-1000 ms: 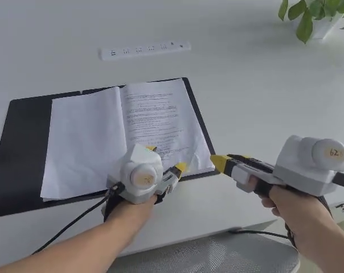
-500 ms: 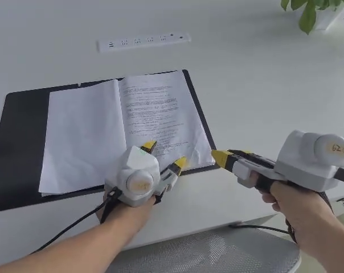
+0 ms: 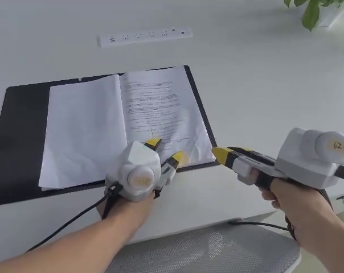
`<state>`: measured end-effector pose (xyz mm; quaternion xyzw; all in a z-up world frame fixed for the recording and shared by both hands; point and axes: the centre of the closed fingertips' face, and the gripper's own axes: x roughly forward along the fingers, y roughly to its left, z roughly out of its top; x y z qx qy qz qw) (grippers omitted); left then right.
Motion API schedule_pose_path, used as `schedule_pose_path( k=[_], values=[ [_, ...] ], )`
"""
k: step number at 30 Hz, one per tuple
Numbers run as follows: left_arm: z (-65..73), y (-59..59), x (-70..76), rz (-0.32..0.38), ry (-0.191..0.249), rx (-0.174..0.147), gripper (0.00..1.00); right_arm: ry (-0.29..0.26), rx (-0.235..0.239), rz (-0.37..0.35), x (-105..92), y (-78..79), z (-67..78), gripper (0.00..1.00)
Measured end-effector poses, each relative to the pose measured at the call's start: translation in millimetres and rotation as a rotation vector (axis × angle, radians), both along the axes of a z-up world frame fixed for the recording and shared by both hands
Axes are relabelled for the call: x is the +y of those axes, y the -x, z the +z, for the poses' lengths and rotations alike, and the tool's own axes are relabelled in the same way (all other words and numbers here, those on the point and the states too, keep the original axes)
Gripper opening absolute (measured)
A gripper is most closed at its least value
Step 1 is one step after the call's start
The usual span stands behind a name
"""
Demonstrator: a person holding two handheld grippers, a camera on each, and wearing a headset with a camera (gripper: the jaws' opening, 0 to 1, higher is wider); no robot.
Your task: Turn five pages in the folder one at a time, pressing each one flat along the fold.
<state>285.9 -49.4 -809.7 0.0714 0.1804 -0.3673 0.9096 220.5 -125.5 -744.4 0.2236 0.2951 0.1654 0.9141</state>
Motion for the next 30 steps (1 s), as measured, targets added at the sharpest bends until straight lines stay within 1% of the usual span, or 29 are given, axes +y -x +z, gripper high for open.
schedule_pose_path(
  k=[1, 2, 3, 4, 5, 8, 10, 11, 12, 13, 14, 15, 16, 18, 19, 20, 21, 23, 25, 26, 27, 30],
  values=[
    [0.0, -1.1, 0.6, 0.004, 0.001, 0.001, 0.26, 0.000, 0.001, 0.001, -0.1, 0.0, 0.0, 0.25],
    [-0.3, -2.3, 1.8, 0.013, 0.002, 0.006, 0.22, 0.001, 0.001, 0.001, 0.1, 0.2, -0.2, 0.25],
    [0.0, -4.6, 3.1, 0.019, 0.000, 0.004, 0.20, 0.000, 0.002, 0.003, 0.2, 0.1, -0.3, 0.25],
    [-0.1, -5.3, 5.2, 0.017, -0.014, -0.003, 0.18, -0.001, 0.003, 0.005, 0.4, 0.2, -0.4, 0.25],
    [0.1, -6.4, 5.3, 0.016, -0.014, -0.001, 0.16, 0.000, 0.003, 0.006, 0.3, 0.2, -0.8, 0.25],
    [0.0, -9.1, 8.0, 0.016, -0.041, -0.008, 0.11, -0.002, 0.005, 0.007, 0.6, -0.6, -1.5, 0.24],
    [0.3, -10.3, 8.9, 0.025, -0.051, -0.008, 0.08, -0.001, 0.005, 0.010, 1.0, -1.0, -1.9, 0.24],
    [0.5, -11.6, 9.2, 0.029, -0.049, -0.002, 0.05, -0.001, 0.006, 0.013, 1.3, -1.1, -2.1, 0.24],
    [1.1, -11.2, 7.5, 0.028, -0.042, 0.001, 0.04, -0.002, 0.006, 0.017, 1.9, -1.4, -2.1, 0.24],
    [0.5, -11.0, 8.0, 0.042, -0.027, 0.014, 0.03, 0.001, 0.005, 0.019, 1.7, -1.8, -2.4, 0.24],
    [0.3, -11.4, 8.6, 0.064, -0.002, 0.034, 0.02, 0.001, 0.003, 0.022, 2.0, -2.3, -2.1, 0.24],
    [0.8, -12.1, 9.2, 0.071, 0.008, 0.045, 0.01, 0.001, 0.002, 0.023, 2.0, -2.8, -2.0, 0.24],
    [0.8, -12.3, 9.2, 0.069, 0.007, 0.043, 0.01, 0.002, 0.000, 0.026, 2.4, -3.3, -1.4, 0.24],
    [0.7, -12.3, 9.5, 0.098, 0.047, 0.074, 0.00, 0.008, -0.008, 0.031, 2.4, -5.5, -0.2, 0.23],
    [0.7, -12.4, 9.5, 0.100, 0.048, 0.076, 0.00, 0.005, -0.012, 0.037, 3.4, -7.5, 0.9, 0.24],
    [1.0, -12.7, 9.5, 0.116, 0.071, 0.092, 0.00, 0.007, -0.018, 0.042, 4.3, -9.3, 1.4, 0.23],
    [0.8, -12.8, 9.9, 0.116, 0.072, 0.093, 0.00, 0.014, -0.015, 0.048, 5.0, -11.9, -0.2, 0.23],
    [0.4, -13.2, 10.3, 0.129, 0.096, 0.109, 0.00, 0.018, -0.012, 0.061, 7.4, -16.2, -2.9, 0.23],
    [0.5, -12.4, 9.9, 0.121, 0.086, 0.101, 0.00, 0.025, 0.002, 0.080, 9.9, -18.5, -8.5, 0.23],
    [0.7, -11.2, 9.7, 0.120, 0.085, 0.100, 0.00, 0.023, 0.023, 0.092, 12.2, -19.1, -13.6, 0.24],
    [0.7, -11.3, 9.7, 0.118, 0.081, 0.096, 0.00, 0.026, 0.023, 0.095, 13.3, -20.7, -15.5, 0.24],
    [0.9, -10.9, 9.7, 0.112, 0.072, 0.092, 0.00, 0.038, 0.045, 0.113, 17.1, -22.3, -25.3, 0.23]
  ],
)
